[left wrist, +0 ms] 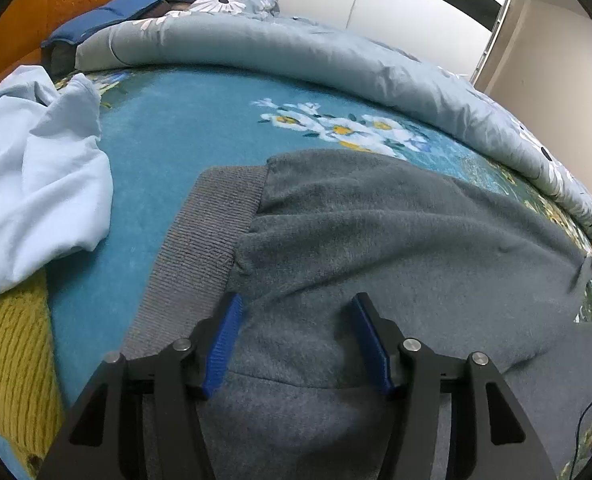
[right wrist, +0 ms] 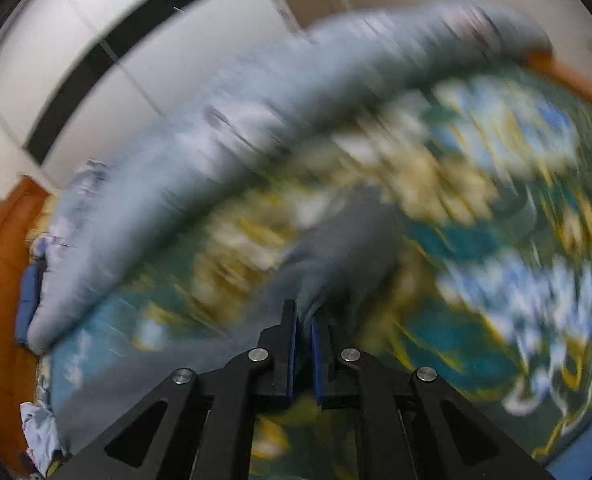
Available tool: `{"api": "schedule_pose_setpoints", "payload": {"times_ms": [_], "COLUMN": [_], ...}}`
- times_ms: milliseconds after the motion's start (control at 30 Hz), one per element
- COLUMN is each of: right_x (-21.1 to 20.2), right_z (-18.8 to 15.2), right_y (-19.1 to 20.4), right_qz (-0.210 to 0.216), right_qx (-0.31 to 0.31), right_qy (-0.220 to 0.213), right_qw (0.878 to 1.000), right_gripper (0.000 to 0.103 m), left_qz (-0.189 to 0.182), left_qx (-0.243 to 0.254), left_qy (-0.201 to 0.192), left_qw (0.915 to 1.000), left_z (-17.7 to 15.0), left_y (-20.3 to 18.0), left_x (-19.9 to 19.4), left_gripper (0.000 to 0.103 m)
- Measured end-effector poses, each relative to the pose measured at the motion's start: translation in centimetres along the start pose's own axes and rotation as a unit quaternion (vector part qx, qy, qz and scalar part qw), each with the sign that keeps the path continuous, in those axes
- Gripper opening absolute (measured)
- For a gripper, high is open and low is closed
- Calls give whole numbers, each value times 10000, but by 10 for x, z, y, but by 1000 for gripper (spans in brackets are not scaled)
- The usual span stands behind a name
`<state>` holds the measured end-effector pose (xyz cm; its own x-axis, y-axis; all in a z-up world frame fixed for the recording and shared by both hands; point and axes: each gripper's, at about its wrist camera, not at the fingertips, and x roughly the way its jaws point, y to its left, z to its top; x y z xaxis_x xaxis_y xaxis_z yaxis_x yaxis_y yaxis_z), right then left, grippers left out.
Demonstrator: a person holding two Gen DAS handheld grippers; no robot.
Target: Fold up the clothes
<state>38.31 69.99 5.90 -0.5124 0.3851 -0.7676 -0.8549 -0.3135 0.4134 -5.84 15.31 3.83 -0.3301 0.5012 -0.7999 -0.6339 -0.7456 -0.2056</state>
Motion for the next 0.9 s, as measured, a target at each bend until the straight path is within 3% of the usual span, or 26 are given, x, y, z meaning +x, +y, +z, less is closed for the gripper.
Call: {"api": "schedule_pose_setpoints", "payload": {"times_ms": [133,233,267,300,367,433,533,633,667,700,800,900], "right_x": [-12,-28,-28,-28,-28,-21,-14,-14,-14,-13,-14,-28], "right_z": [-5,0,3,6,12,14,16,19,20,19,12,12], "right_y": [-13,-8,-9,-10,-13,-18,-27,-21,-18,-16,-14,-10], "right_qz": [4,-138,-106,-73,-8,-205,55,-160,-264,-339,-493,-333], "right_qx": [249,158,225,292,425,684,1167,1058,982,920,773,236], "right_qy": [-197,-427,-436,-445,-462,-402,-438,-400,-361,-293,16,-124], "right_qw": [9995,9989,9987,9986,9980,9966,9922,9934,9942,9948,9958,9991], "right_gripper": [22,45,58,62,62,62,62,62,58,47,27,22], "left_qz": [9,75,97,120,164,161,131,128,134,139,143,111], "left_qx": [-8,38,55,72,107,114,102,108,112,115,119,97], "left_qy": [-7,-24,-21,-19,-16,-10,2,8,-1,-11,-45,-53], "left_qw": [10000,10000,9999,9999,9998,9998,9999,9999,9998,9998,9998,9999], "left_z": [0,0,0,0,0,0,0,1,0,0,-1,-1], "left_y": [-1,-4,-4,-5,-6,-6,-6,-7,-7,-7,-8,-7], "left_x": [1,1,1,2,3,3,3,4,4,4,4,4], "left_gripper": [59,59,59,59,60,60,61,63,63,63,63,63]}}
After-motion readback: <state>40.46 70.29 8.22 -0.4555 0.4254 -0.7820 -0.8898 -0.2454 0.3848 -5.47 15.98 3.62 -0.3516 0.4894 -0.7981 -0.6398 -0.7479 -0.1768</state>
